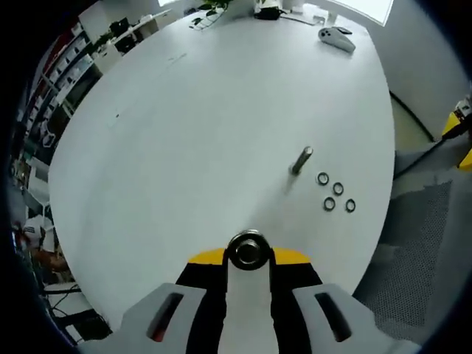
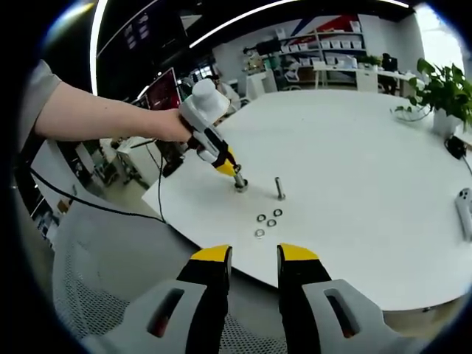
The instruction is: Place the washer onto the threaded stud by aligning its center hole with the stud, sliding it down to the base, and recovering from edge contact or off-axis alignment until the washer reaches the visible bottom stop.
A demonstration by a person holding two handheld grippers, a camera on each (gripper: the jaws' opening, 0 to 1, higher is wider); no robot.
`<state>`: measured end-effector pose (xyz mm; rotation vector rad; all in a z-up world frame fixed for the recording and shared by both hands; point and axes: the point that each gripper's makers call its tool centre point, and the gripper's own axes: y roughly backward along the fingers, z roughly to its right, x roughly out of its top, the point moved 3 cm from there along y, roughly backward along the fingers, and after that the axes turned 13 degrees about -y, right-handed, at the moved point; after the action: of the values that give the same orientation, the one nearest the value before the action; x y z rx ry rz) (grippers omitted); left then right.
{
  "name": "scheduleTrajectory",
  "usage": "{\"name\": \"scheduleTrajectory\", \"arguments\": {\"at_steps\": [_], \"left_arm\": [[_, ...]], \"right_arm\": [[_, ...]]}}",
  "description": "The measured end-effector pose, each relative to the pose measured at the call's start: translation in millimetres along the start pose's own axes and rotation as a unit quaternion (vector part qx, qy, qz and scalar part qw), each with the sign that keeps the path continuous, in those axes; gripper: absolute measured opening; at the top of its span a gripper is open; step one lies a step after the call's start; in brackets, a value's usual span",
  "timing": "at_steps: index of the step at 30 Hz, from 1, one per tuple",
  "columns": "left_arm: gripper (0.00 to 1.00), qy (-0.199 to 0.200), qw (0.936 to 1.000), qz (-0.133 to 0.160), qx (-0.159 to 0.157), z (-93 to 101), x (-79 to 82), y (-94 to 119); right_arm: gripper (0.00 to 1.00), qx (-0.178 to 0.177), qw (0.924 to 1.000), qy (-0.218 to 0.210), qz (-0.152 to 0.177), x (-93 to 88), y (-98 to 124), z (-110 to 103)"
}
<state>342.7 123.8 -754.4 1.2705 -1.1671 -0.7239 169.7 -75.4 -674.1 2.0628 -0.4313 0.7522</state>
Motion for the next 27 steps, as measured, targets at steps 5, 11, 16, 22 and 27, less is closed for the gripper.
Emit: {"name": "scheduleTrajectory", "arguments": {"at_steps": [5, 11, 16, 22, 27], "left_arm": [[0.19, 0.004, 1.0000, -0.005, -0.002, -0.3, -0.9, -8.7], [0.19, -0.005, 0.9999, -0.013, -0.002, 2.5, -3.2, -17.8], [0.19, -0.011, 0.9996, -0.027, -0.002, 5.5, -5.8, -28.0], [0.19, -0.010, 0.9994, -0.033, -0.003, 5.1, -8.4, -34.3], [0.19, -0.011, 0.9994, -0.034, -0.004, 4.3, -9.0, -35.3]], "right_arm": [[0.27, -0.002, 1.0000, 0.000, 0.001, 0.3, 0.1, 1.0], [0.27, -0.003, 1.0000, 0.000, 0.000, 0.0, 0.0, 1.3], [0.27, -0.005, 1.0000, -0.001, 0.000, -0.2, -0.2, 2.2], [0.27, -0.006, 1.0000, -0.001, 0.000, -0.2, 0.1, 1.7], [0.27, -0.007, 1.0000, -0.001, 0.002, 0.2, 0.0, 2.2]]}}
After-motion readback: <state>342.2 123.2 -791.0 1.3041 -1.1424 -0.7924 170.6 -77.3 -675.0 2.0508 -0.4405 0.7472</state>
